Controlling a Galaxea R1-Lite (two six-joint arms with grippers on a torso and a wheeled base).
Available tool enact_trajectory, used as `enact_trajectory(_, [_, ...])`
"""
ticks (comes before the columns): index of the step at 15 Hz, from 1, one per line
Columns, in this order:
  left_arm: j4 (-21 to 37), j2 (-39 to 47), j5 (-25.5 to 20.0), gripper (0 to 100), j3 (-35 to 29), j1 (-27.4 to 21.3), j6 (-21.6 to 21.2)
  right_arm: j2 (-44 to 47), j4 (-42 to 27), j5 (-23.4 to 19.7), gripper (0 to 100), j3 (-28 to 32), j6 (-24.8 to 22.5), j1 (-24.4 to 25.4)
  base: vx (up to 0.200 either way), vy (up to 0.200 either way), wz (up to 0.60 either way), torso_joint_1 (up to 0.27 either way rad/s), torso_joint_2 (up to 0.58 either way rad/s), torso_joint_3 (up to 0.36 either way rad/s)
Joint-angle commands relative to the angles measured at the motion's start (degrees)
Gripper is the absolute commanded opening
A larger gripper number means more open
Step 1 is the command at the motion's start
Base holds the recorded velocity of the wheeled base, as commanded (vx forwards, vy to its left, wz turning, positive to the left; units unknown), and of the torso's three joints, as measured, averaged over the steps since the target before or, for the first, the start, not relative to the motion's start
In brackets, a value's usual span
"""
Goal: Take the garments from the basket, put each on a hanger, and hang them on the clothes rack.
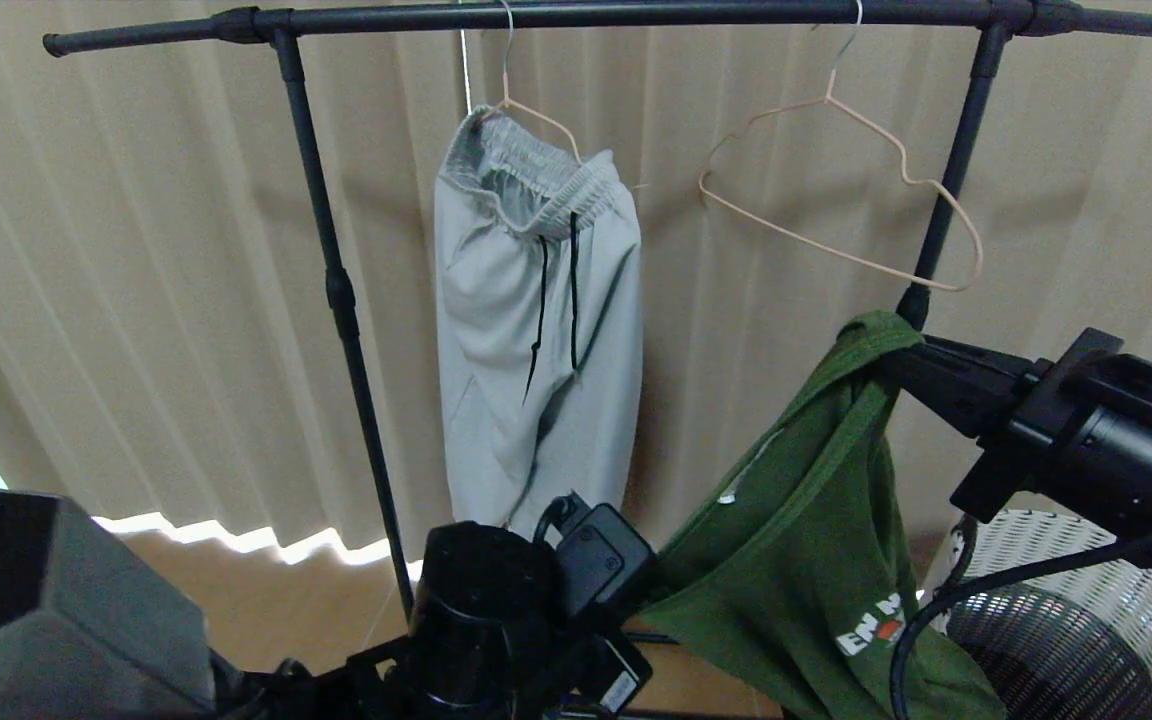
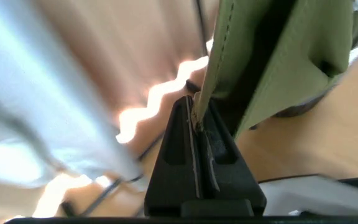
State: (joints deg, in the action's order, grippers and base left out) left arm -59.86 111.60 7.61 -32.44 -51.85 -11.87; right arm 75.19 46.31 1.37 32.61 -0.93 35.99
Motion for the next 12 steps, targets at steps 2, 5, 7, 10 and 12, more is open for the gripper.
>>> enact_trajectory(2, [16.9, -17.6, 0.0, 0, -7.8, 8.1, -2.8, 1.9, 0.1, 0.0, 0, 1.5, 0.0, -1.9, 0.0, 0.0, 0.0, 0.0, 0.0, 0.0])
enact_trajectory(5, [30.6, -26.4, -0.2, 0, -17.0, 15.5, -5.5, 3.5, 0.4, 0.1, 0, 3.0, -0.1, -3.8, 0.0, 0.0, 0.0, 0.0, 0.0, 0.0])
enact_trajectory(7, [36.3, -29.0, -0.3, 0, -21.5, 16.9, -5.5, 4.3, 0.3, 0.1, 0, 5.4, -0.1, -4.3, 0.0, 0.0, 0.0, 0.0, 0.0, 0.0])
enact_trajectory(10, [48.6, -31.4, -0.3, 0, -30.8, 17.1, -5.4, 5.9, 0.5, 0.1, 0, 8.4, -0.3, -6.1, 0.0, 0.0, 0.0, 0.0, 0.0, 0.0])
enact_trajectory(12, [51.8, -30.7, -0.1, 0, -36.5, 17.1, -5.4, 6.1, 0.4, 0.1, 0, 9.8, -0.3, -6.4, 0.0, 0.0, 0.0, 0.0, 0.0, 0.0])
